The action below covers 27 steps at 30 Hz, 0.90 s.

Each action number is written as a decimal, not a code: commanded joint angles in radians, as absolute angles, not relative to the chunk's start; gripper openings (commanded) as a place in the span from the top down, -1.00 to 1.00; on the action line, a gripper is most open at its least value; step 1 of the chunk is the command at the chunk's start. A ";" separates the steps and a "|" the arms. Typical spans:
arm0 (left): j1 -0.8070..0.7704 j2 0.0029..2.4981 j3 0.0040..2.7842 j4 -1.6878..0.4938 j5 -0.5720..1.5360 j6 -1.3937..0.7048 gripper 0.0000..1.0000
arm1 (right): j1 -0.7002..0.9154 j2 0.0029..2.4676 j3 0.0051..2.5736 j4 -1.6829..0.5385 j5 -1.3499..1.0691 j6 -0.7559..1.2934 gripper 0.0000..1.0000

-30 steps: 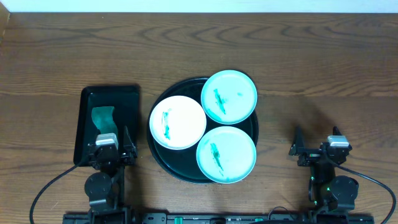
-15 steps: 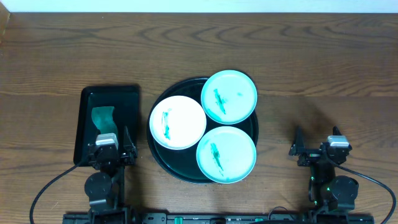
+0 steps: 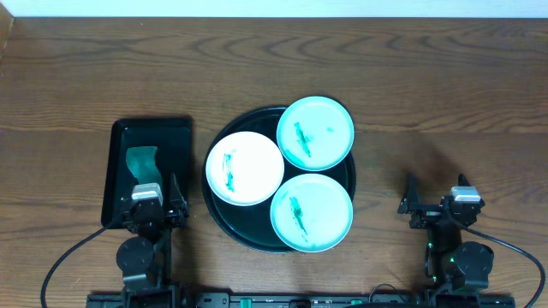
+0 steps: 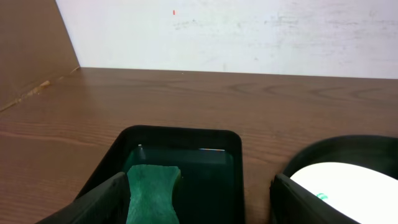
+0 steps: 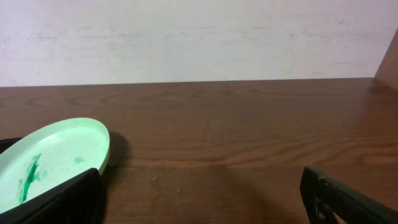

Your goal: Clean dirty plates on tray and stack at the side

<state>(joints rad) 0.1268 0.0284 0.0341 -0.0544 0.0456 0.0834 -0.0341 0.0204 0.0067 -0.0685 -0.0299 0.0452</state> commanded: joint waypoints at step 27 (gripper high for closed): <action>0.121 0.245 0.295 -0.230 0.042 0.093 -0.45 | -0.038 0.041 0.100 -0.076 -0.175 0.120 -0.99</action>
